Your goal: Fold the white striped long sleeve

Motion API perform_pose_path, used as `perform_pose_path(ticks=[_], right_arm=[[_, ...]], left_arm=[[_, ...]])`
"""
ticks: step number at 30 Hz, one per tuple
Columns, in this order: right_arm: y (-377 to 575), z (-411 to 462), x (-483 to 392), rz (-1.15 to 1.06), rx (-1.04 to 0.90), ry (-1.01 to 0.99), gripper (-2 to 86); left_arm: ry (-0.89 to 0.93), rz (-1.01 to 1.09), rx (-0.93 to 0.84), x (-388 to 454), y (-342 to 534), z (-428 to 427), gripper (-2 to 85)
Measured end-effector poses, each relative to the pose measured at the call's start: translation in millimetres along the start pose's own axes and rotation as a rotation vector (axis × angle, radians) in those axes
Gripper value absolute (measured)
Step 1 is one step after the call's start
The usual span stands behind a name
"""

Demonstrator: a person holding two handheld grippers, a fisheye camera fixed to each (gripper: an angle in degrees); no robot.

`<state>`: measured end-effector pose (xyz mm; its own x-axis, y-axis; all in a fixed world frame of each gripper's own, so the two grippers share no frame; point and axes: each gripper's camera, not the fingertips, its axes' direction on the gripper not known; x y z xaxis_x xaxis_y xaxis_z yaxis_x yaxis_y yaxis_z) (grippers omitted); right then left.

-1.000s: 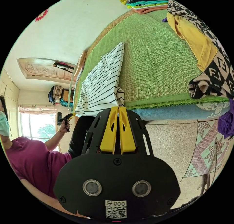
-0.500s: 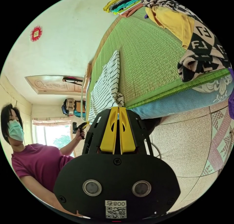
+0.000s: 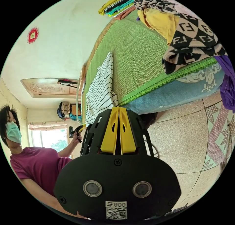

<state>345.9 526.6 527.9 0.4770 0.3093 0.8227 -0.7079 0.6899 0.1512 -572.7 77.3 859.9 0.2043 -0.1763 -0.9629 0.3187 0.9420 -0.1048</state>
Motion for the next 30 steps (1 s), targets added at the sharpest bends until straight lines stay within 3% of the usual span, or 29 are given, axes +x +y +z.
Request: perform_pose_path(ticks=[3, 7, 10, 12, 14, 20, 23, 28, 30], right_arm=[[0.7, 18.9, -40.9, -0.085, -0.017, 0.021, 0.0], [-8.7, 96.3, -106.9, -0.242, -0.145, 0.025, 0.0], [-13.4, 176.4, -157.4, -0.378, -0.269, 0.128, 0.0], [-13.7, 226.9, -177.2, -0.461, -0.317, 0.305, 0.0], [-14.4, 244.2, -177.8, -0.489, -0.325, 0.357, 0.0], [-11.6, 235.8, -159.7, -0.332, -0.241, 0.229, 0.0], [-11.0, 242.7, -184.6, -0.389, -0.221, 0.228, 0.0], [-41.4, 300.1, -221.8, -0.512, -0.349, 0.240, 0.0], [-57.9, 329.2, -216.0, -0.530, -0.410, 0.342, 0.0]], left_arm=[[0.066, 0.088, 0.014, 23.2, -8.8, 10.6, 0.6], [0.099, 0.231, -0.117, 63.1, -32.6, 61.3, 0.3], [0.067, 0.280, -0.190, 78.4, -43.0, 94.2, 0.2], [0.006, 0.286, -0.240, 79.4, -47.2, 110.3, 0.2], [0.040, 0.261, -0.246, 75.2, -51.4, 116.4, 0.2], [0.050, 0.256, -0.230, 78.4, -58.1, 125.5, 0.1], [0.082, 0.290, -0.213, 89.4, -64.8, 132.9, 0.1], [0.072, 0.351, -0.272, 107.1, -75.9, 164.5, 0.1], [0.027, 0.359, -0.304, 108.5, -77.8, 177.0, 0.1]])
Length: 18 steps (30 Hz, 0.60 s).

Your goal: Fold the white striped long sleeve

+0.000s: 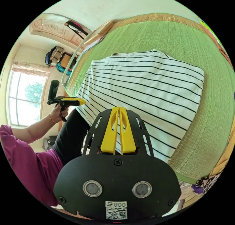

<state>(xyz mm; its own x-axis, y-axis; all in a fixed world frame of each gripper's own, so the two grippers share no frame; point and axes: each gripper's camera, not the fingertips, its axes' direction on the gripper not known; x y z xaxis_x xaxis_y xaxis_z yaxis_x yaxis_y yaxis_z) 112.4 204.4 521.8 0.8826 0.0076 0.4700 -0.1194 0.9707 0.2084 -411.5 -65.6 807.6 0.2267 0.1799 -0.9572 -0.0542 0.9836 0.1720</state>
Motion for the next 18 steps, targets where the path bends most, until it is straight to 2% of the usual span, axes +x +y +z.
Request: perform_pose_path(ticks=[10, 15, 18], right_arm=[[-1.2, -44.2, 72.4, 0.145, 0.155, -0.043, 0.0], [-36.5, -48.3, 111.1, 0.227, 0.157, 0.006, 0.0], [-39.7, -52.1, 134.2, 0.259, 0.161, -0.083, 0.0]], left_arm=[[0.093, -0.008, 0.076, -1.7, -22.3, 25.3, 0.1], [-0.010, -0.044, 0.054, -6.2, -38.9, 44.8, 0.1], [0.039, -0.085, 0.080, -12.7, -41.9, 54.8, 0.2]])
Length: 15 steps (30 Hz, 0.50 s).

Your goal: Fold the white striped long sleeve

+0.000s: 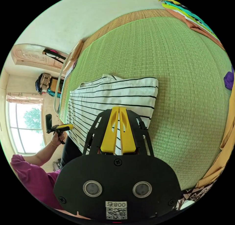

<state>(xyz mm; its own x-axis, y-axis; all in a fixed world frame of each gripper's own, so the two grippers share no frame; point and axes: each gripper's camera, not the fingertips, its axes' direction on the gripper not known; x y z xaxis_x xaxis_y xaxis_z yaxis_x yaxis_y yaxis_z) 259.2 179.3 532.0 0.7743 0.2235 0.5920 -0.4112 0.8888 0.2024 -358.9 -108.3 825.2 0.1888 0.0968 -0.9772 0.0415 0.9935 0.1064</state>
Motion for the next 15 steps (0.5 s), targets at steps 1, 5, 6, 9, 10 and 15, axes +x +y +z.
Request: perform_pose_path(ticks=[1, 5, 6, 9, 10, 15], right_arm=[[0.4, -3.6, -0.3, -0.005, 0.009, 0.017, 0.0], [3.3, -13.1, 10.4, 0.003, 0.022, 0.033, 0.0], [4.0, -18.2, 15.8, 0.021, 0.035, 0.012, 0.0], [12.2, -40.1, 13.8, 0.013, 0.085, -0.002, 0.1], [14.8, -44.4, 11.8, 0.002, 0.087, -0.001, 0.1], [67.5, -90.7, 23.8, 0.008, 0.131, -0.017, 0.5]], left_arm=[[-0.021, 0.011, 0.024, 2.2, -0.3, 1.0, 0.2], [-0.042, -0.009, 0.018, -3.2, -4.2, 20.8, 0.2], [-0.029, -0.018, 0.023, -4.5, -4.8, 23.2, 0.2], [-0.064, -0.010, 0.063, 1.7, -5.4, 31.6, 0.2], [-0.092, -0.004, 0.053, 4.1, -5.2, 37.6, 0.2], [-0.089, -0.012, 0.055, 6.0, -4.2, 59.8, 0.4]])
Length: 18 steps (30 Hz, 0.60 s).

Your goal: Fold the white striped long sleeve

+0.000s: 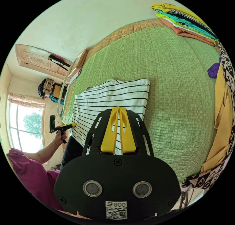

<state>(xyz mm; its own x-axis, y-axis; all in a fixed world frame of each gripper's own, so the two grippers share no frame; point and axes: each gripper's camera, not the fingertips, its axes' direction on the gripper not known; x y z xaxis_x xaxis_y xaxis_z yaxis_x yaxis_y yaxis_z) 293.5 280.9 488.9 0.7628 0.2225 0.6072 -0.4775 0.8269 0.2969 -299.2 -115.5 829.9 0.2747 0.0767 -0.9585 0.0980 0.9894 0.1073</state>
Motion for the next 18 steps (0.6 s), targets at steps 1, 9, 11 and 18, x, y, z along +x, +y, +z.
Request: perform_pose_path(ticks=[1, 9, 11, 18], right_arm=[[8.1, -8.8, 4.7, 0.010, 0.012, -0.009, 0.7], [149.5, -89.5, 88.4, 0.237, 0.049, -0.108, 6.2], [175.2, -92.8, 103.5, 0.280, 0.035, -0.144, 7.4], [224.5, -103.9, 146.2, 0.350, 0.079, -0.361, 9.1]], left_arm=[[0.013, 0.021, 0.007, 4.6, 1.1, 4.5, 0.5], [0.154, 0.279, -0.074, 76.0, 7.4, 69.9, 3.1], [0.183, 0.381, -0.141, 109.2, 7.2, 102.6, 4.3], [0.195, 0.622, -0.271, 198.2, 5.8, 188.4, 6.6]])
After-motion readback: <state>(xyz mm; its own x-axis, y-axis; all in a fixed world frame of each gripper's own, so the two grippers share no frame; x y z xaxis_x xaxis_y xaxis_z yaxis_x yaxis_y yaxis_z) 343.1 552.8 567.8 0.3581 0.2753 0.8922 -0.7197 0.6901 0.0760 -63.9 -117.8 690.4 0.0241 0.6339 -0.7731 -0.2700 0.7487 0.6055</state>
